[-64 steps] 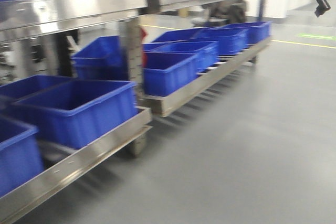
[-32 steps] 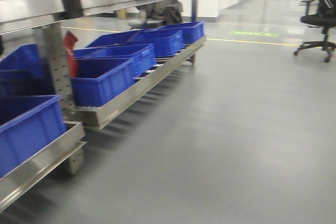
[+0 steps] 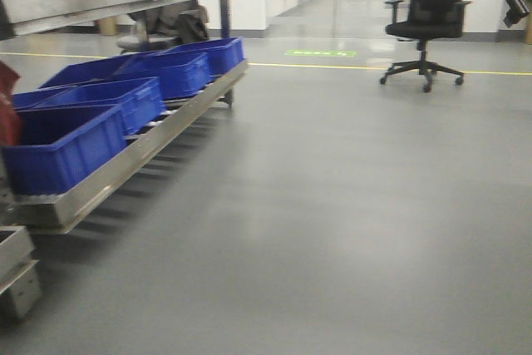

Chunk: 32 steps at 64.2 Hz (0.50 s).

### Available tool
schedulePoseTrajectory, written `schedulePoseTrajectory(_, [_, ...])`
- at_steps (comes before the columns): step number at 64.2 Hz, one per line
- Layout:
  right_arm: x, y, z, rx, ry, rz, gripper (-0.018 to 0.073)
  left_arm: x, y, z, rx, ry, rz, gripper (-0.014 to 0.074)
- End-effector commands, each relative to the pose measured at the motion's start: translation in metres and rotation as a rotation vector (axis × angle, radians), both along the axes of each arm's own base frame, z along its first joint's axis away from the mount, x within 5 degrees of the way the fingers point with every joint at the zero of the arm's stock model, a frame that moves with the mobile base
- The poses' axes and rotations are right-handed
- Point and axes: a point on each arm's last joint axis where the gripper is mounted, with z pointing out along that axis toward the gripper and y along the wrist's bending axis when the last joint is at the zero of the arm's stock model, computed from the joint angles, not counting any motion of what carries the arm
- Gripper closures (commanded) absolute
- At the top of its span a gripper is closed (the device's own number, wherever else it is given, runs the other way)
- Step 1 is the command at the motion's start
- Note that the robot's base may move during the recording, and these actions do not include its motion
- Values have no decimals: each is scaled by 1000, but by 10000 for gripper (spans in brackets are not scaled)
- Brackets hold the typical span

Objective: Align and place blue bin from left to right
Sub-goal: 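Drive the base across the floor carrying the bin in both grippers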

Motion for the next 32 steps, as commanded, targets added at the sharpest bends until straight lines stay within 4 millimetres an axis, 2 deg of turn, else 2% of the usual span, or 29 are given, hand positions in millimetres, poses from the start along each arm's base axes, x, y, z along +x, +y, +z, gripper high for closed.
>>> schedulePoseTrajectory(1, [-8, 1, 28, 14, -195, 29, 637, -7, -1, 19, -27, -114, -32, 605])
schedulePoseTrajectory(32, [-8, 1, 28, 14, -197, 29, 637, -7, -1, 19, -27, -114, -32, 605])
